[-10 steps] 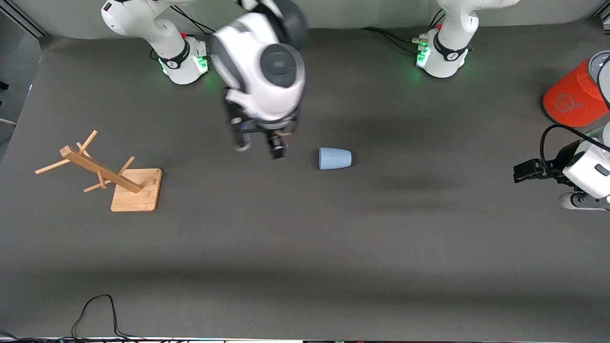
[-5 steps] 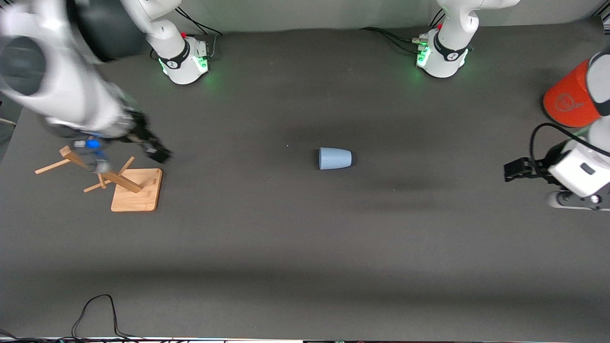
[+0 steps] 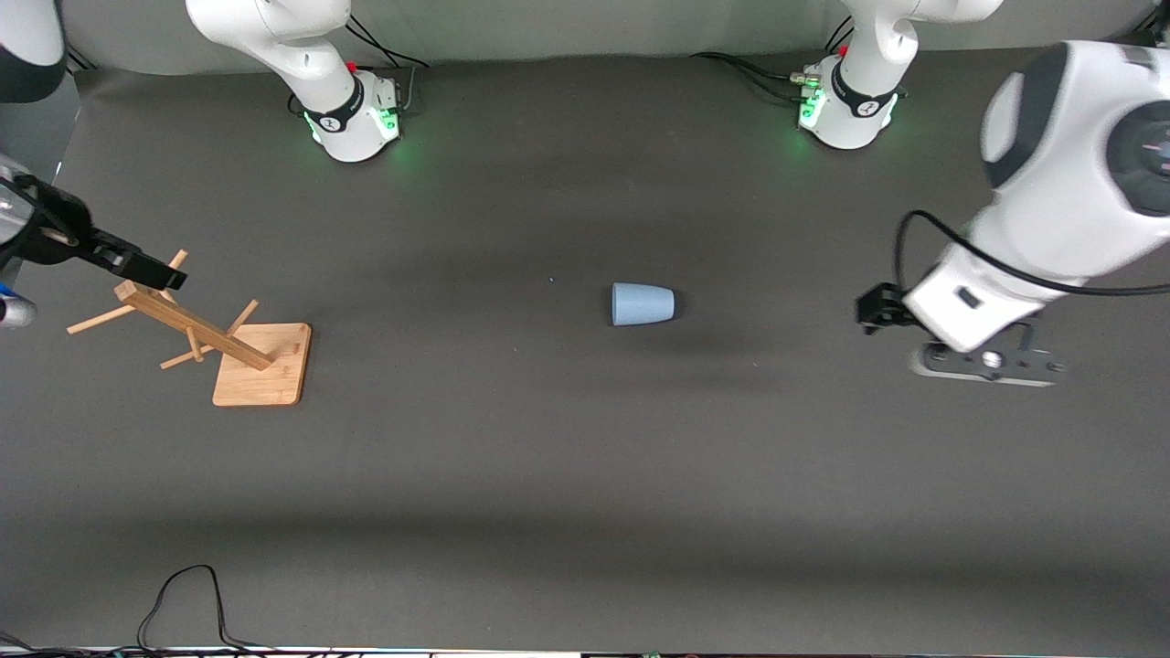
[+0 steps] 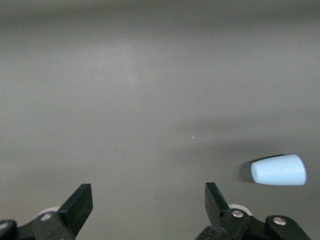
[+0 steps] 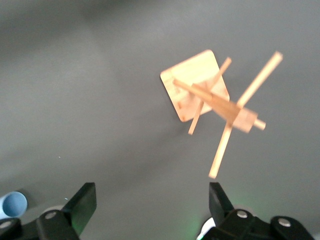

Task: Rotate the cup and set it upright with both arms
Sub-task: 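Withdraw the right gripper while the left gripper reaches toward the cup, then grasp the lying blue cup's rim with the left gripper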

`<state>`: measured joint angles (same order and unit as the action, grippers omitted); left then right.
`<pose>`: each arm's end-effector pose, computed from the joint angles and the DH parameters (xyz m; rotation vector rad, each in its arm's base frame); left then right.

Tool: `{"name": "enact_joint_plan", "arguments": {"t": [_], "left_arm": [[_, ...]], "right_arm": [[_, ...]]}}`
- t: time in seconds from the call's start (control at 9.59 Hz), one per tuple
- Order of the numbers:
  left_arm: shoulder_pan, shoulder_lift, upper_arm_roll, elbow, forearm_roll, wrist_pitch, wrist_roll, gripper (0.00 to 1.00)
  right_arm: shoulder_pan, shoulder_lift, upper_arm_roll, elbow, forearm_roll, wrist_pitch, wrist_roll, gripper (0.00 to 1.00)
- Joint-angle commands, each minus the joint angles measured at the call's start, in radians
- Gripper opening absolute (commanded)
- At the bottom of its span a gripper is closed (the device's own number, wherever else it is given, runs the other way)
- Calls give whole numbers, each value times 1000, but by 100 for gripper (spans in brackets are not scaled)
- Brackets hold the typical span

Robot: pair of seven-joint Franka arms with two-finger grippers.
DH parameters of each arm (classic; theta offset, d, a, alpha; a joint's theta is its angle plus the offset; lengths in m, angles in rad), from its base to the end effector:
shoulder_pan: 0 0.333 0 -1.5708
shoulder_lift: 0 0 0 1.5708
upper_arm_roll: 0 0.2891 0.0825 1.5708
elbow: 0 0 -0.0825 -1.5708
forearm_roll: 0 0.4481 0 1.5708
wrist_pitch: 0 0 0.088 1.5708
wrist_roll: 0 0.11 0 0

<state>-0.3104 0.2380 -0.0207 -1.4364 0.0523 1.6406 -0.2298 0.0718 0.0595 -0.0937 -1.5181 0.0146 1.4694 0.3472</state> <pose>0.6517 -0.2169 0.5175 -3.0824 0.1625 0.0299 0.6237 -0.0105 0.5774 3.0755 -0.5732 -0.1691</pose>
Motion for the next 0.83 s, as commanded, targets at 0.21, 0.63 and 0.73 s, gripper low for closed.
{"name": "enact_joint_plan", "arguments": {"t": [0.21, 0.63, 0.73], "left_arm": [[-303, 113, 15, 81, 182, -24, -289, 100], [-482, 392, 16, 247, 222, -8, -393, 100], [-522, 484, 16, 330, 222, -16, -442, 100]], "right_arm": [[-35, -26, 15, -27, -7, 83, -293, 100], [-35, -26, 12, -28, -7, 117, -396, 100], [-33, -26, 12, -28, -7, 115, -395, 100]]}}
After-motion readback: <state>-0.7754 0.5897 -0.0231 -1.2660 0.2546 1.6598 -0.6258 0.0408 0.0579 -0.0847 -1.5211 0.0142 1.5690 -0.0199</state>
